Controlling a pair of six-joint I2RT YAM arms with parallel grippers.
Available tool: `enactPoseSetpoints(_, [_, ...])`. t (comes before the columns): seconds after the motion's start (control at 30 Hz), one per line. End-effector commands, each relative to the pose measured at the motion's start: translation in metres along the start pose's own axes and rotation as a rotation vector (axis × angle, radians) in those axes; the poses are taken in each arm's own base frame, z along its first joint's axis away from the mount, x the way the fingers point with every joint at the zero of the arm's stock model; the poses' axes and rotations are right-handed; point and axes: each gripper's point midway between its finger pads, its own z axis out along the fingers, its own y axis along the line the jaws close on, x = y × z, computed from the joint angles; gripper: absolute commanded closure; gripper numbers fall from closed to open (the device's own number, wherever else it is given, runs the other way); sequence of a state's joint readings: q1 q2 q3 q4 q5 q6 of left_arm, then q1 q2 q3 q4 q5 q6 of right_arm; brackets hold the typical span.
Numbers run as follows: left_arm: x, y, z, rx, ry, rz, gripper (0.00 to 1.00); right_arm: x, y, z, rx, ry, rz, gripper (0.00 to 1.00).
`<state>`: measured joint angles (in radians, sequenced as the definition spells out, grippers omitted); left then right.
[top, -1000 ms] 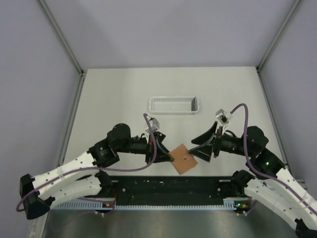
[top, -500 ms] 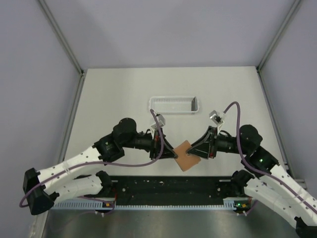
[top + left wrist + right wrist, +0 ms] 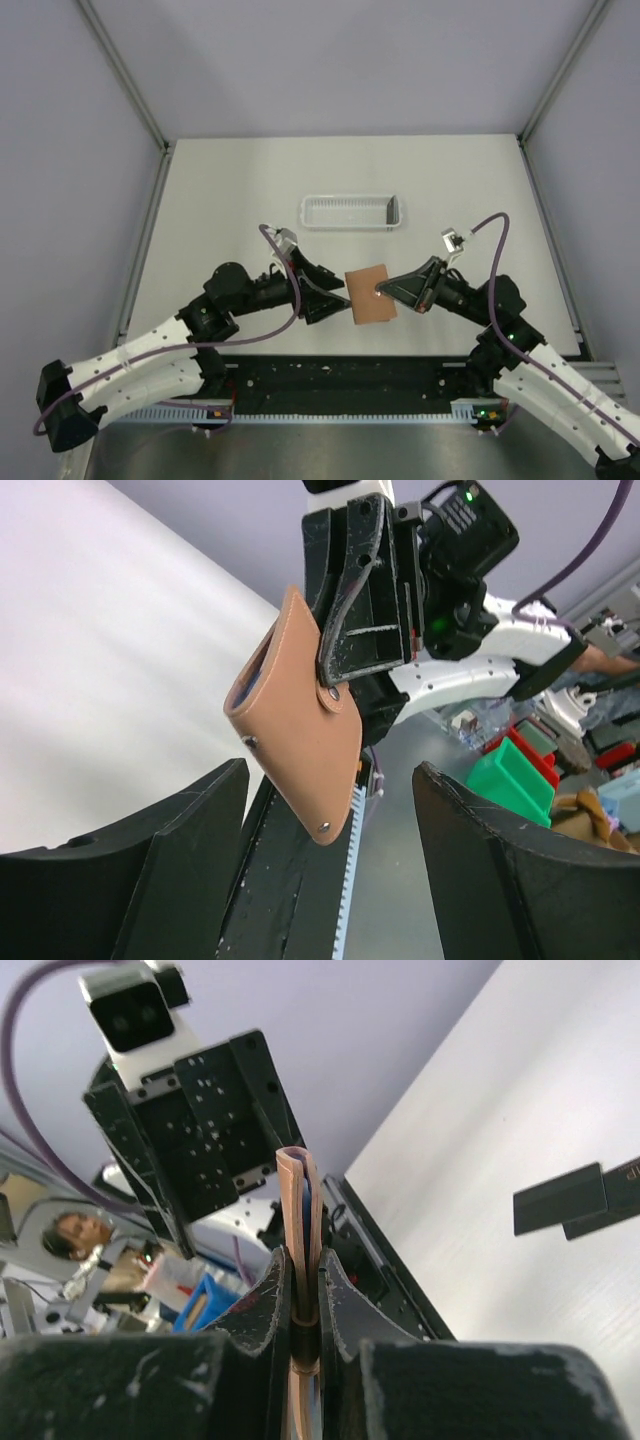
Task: Put the credit cards into the card holder
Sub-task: Open the card holder at the center of the board.
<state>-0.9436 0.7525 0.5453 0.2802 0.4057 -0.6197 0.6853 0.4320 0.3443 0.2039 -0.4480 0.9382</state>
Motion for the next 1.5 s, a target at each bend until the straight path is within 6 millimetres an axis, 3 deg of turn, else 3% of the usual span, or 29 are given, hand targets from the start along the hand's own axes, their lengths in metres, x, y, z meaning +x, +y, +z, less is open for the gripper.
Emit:
enactPoseSetpoints(0.0, [-0.028, -0.004, 0.006, 0.013, -0.147, -0.048, 0.27, -0.045, 0.039, -0.001, -0.148, -0.217, 0.033, 1.00])
enactPoseSetpoints(0.13, [-0.027, -0.004, 0.012, 0.031, -0.143, -0.061, 0.29, -0.044, 0.044, 0.001, -0.189, -0.213, 0.057, 1.00])
enactPoseSetpoints(0.33, [-0.022, -0.010, 0.021, 0.091, -0.118, -0.068, 0.40, -0.041, 0.043, 0.004, -0.204, -0.207, 0.082, 1.00])
enactPoseSetpoints(0.57, [-0.030, -0.015, 0.023, 0.120, -0.148, -0.084, 0.52, -0.038, 0.037, 0.006, -0.173, -0.196, 0.081, 1.00])
enactPoseSetpoints(0.67, [-0.030, -0.018, 0.025, 0.136, -0.142, -0.089, 0.67, -0.037, 0.037, 0.006, -0.167, -0.195, 0.078, 1.00])
enactPoseSetpoints(0.73, [-0.028, -0.018, 0.028, 0.141, -0.126, -0.092, 0.90, -0.038, 0.036, 0.007, -0.158, -0.194, 0.076, 1.00])
enactPoseSetpoints(0.8, [-0.026, -0.020, 0.030, 0.156, -0.106, -0.097, 0.95, -0.038, 0.036, 0.007, -0.143, -0.187, 0.066, 1.00])
enactPoseSetpoints(0.97, [-0.023, -0.024, 0.033, 0.191, -0.086, -0.116, 0.85, -0.040, 0.039, 0.008, -0.148, -0.188, 0.058, 1.00])
enactPoseSetpoints(1.3, [-0.022, -0.029, 0.034, 0.215, -0.076, -0.130, 0.78, -0.037, 0.037, 0.014, -0.149, -0.172, 0.066, 1.00])
enactPoseSetpoints(1.33, [-0.022, -0.029, 0.034, 0.215, -0.076, -0.128, 0.79, -0.037, 0.039, 0.014, -0.153, -0.171, 0.065, 1.00])
enactPoseSetpoints(1.43, [-0.019, -0.027, 0.033, 0.208, -0.066, -0.126, 1.00, -0.036, 0.039, 0.016, -0.156, -0.165, 0.062, 1.00])
enactPoseSetpoints(1.47, [-0.020, -0.026, 0.033, 0.200, -0.068, -0.123, 1.00, -0.036, 0.039, 0.016, -0.152, -0.163, 0.059, 1.00])
